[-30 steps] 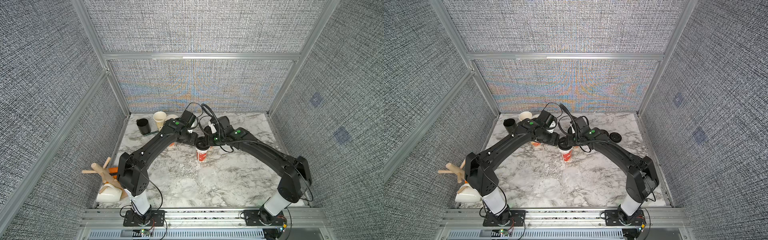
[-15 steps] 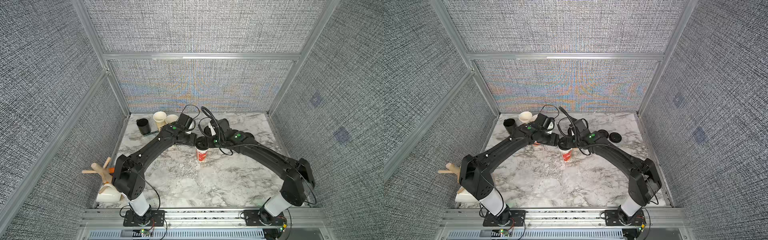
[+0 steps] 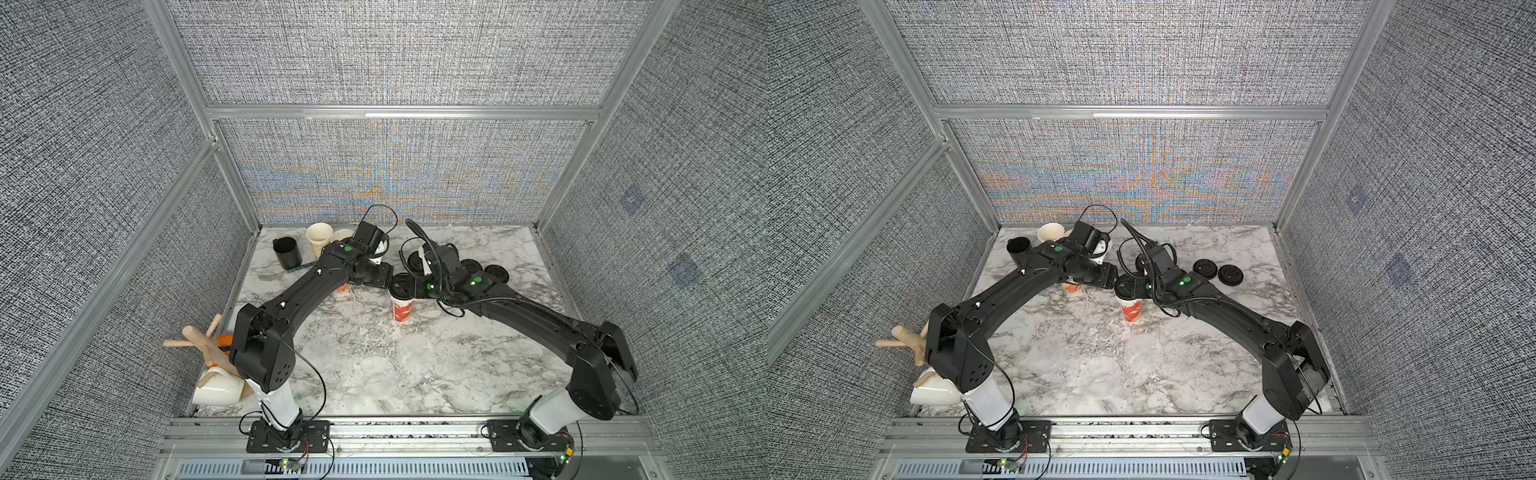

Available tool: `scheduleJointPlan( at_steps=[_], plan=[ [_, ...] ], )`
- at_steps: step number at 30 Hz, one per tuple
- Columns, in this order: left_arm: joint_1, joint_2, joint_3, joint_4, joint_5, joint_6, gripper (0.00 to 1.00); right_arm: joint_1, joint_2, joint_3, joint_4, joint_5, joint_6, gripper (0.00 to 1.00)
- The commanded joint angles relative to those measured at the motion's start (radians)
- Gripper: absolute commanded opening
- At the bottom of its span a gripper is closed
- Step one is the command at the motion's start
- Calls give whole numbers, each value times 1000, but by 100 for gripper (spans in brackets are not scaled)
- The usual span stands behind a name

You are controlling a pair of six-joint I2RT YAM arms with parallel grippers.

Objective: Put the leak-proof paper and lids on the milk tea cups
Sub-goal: Secure the cup lid on the cup.

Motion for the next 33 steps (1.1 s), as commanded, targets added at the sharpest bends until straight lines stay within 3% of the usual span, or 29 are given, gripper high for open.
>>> scheduleJointPlan(
  at_steps=[1,10,22,27,33],
  plan=[
    [5,55,-8,-120,-137,29,67,24,7,-33,-215,-93,2,47],
    [5,49,56,-144,-142,57,70,32,-20,-68,-189,-85,58,47],
    [5,16,285,-200,-232,112,73,17,17,-30,-184,-45,98,47],
    [3,-3,291,-179,-177,120,74,3,7,-32,-183,-34,107,47],
    [-13,-68,160,-109,14,143,73,-7,5,-29,-171,-29,126,47]
  ],
)
